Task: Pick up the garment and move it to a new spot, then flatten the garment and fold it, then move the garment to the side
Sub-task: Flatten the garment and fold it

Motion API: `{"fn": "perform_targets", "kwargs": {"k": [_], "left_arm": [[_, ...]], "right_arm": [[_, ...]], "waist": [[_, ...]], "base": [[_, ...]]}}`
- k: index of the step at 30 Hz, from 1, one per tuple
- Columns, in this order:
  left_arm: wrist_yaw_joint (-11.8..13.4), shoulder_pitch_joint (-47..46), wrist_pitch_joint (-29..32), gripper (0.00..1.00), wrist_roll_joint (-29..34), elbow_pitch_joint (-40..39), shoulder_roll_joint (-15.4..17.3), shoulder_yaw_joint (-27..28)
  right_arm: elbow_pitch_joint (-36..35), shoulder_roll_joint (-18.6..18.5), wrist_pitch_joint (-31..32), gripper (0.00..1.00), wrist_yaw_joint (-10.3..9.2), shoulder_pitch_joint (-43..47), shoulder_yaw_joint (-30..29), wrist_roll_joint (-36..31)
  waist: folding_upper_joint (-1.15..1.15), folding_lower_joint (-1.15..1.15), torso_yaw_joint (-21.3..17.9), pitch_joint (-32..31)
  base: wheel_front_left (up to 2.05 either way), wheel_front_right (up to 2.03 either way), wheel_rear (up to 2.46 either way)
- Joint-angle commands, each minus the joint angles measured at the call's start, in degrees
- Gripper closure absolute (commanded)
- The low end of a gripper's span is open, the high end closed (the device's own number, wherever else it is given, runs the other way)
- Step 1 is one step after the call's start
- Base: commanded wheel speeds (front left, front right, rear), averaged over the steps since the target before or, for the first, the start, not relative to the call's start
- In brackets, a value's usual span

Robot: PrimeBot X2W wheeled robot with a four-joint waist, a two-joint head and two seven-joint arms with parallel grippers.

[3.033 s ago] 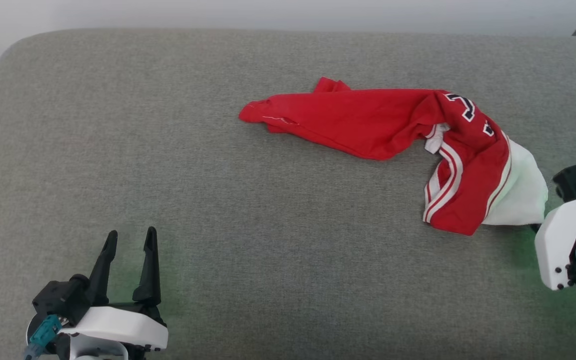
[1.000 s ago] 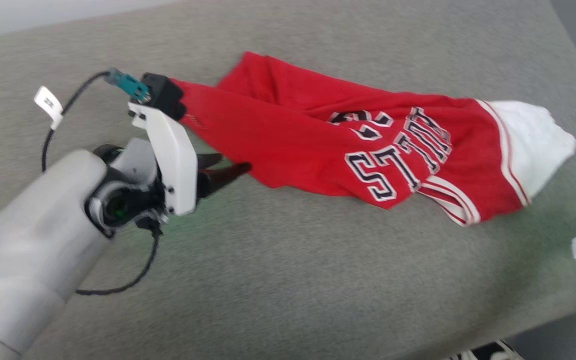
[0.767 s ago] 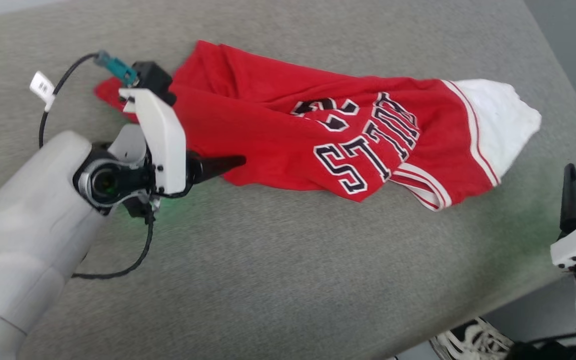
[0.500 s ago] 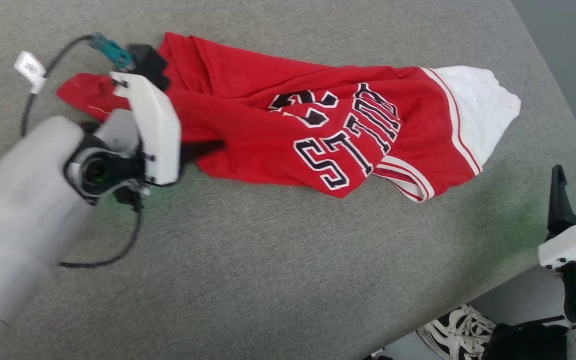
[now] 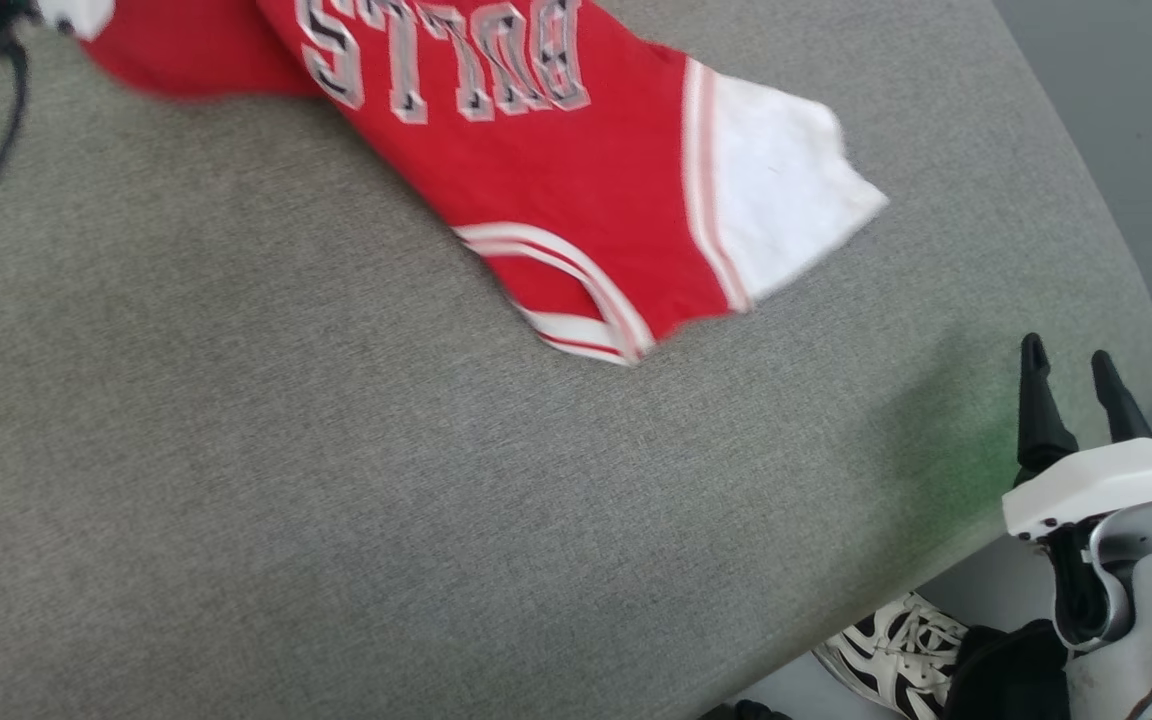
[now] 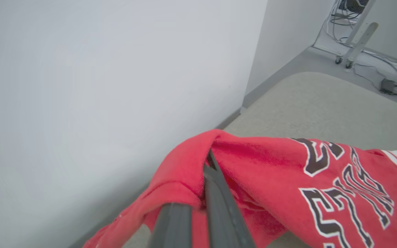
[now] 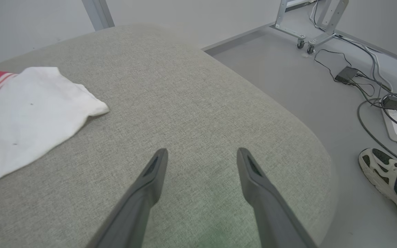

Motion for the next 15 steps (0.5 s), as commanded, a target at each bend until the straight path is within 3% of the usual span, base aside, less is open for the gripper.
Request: {"fn": "perform_targets", "kwargs": {"k": [1, 7, 9, 10, 11, 15], "left_arm": [[0.74, -1.77, -3.01, 1.0, 2.6, 2.09, -1.04, -0.92], [0.8, -0.94, -6.95, 1.0, 5.55, 11.73, -5.28, -3.32], [0.55, 0.48, -5.58, 0.65, 4.13, 14.92, -5.97, -3.16], [0.32, 1.1, -4.75, 0.2, 3.86, 15.97, -6.27, -3.57], [0.19, 1.8, -3.49, 0.0, 2.89, 16.94, -6.64, -3.66], [-0.22, 3.91, 0.31, 0.0, 0.14, 17.18, -7.41, -3.96]], "right_arm": [[0.33, 0.2, -0.61, 0.0, -0.02, -0.44, 0.37, 0.22], [1.79, 0.53, -1.26, 0.0, -0.02, -1.25, 2.02, 0.74], [2.0, 0.61, -1.4, 0.0, -0.02, -1.63, 2.65, 0.79], [2.14, 0.66, -1.41, 0.0, -0.02, -1.7, 2.89, 0.83], [2.24, 0.6, -1.48, 0.0, -0.02, -1.64, 2.84, 0.8], [2.15, 0.15, -1.26, 0.0, -0.02, -1.11, 2.71, 0.3]], "waist": [[0.0, 0.0, -0.34, 0.17], [0.0, 0.0, -1.11, 0.59], [0.0, 0.0, -1.11, 0.6], [0.0, 0.0, -0.97, 0.53], [0.0, 0.0, -0.65, 0.39], [0.0, 0.0, 1.05, -0.55]], "base": [[0.0, 0.0, 0.0], [0.0, 0.0, 0.0], [0.0, 0.0, 0.0], [0.0, 0.0, 0.0], [0.0, 0.0, 0.0], [0.0, 0.0, 0.0]]}}
